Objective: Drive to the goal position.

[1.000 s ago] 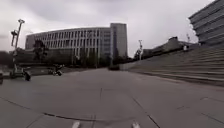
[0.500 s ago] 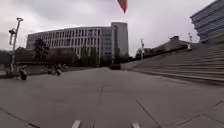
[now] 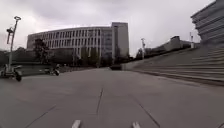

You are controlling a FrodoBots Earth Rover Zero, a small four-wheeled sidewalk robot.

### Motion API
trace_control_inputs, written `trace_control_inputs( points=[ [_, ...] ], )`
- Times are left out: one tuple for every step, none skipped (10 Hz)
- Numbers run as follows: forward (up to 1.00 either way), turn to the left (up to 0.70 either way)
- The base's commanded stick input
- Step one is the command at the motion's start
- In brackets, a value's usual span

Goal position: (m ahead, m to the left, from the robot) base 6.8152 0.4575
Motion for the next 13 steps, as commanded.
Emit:
trace_control_inputs(
  points=[
    [0.70, 0.00],
    [0.70, 0.00],
    [0.70, 0.00],
    [0.70, 0.00],
    [0.70, 0.00],
    [0.70, 0.00],
    [0.70, 0.00],
    [0.70, 0.00],
    [0.70, 0.00],
    [0.70, 0.00],
    [0.70, 0.00],
    [0.70, 0.00],
    [0.70, 0.00]
  ],
)
